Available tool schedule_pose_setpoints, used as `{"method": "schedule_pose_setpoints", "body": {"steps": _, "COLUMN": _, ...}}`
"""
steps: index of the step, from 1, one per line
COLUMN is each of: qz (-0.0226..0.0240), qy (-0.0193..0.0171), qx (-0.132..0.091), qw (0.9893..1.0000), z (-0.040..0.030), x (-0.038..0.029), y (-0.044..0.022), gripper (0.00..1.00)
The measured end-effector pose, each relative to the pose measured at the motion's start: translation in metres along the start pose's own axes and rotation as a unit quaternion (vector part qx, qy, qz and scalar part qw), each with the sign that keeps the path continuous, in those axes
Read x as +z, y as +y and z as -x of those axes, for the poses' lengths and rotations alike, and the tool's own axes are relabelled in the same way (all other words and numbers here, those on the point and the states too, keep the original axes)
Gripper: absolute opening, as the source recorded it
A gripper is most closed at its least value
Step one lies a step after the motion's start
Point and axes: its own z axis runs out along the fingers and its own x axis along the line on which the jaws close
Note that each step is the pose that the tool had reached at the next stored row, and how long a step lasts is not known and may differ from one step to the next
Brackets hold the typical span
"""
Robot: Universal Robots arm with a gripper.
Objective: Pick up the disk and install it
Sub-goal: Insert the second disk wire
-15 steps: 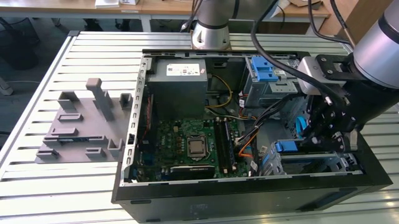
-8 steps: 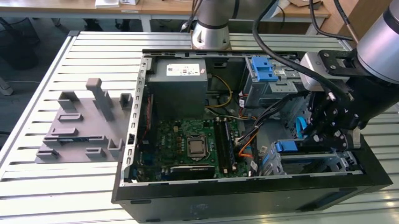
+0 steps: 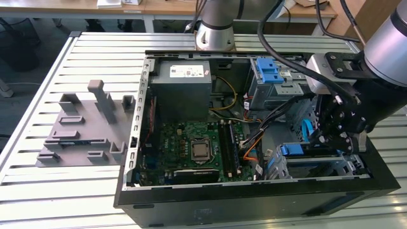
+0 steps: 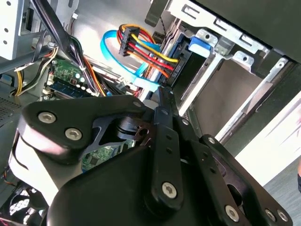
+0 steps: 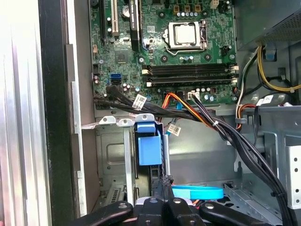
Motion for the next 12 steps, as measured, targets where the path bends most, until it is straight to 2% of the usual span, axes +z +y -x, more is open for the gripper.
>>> {"method": "schedule_pose_setpoints", "body": {"steps": 12, "qz": 0.0, "qy": 0.0002, "qx": 0.0, "qw": 1.0, "z": -0.0003, "x": 0.0069, "y": -0.0023, "gripper": 0.11}}
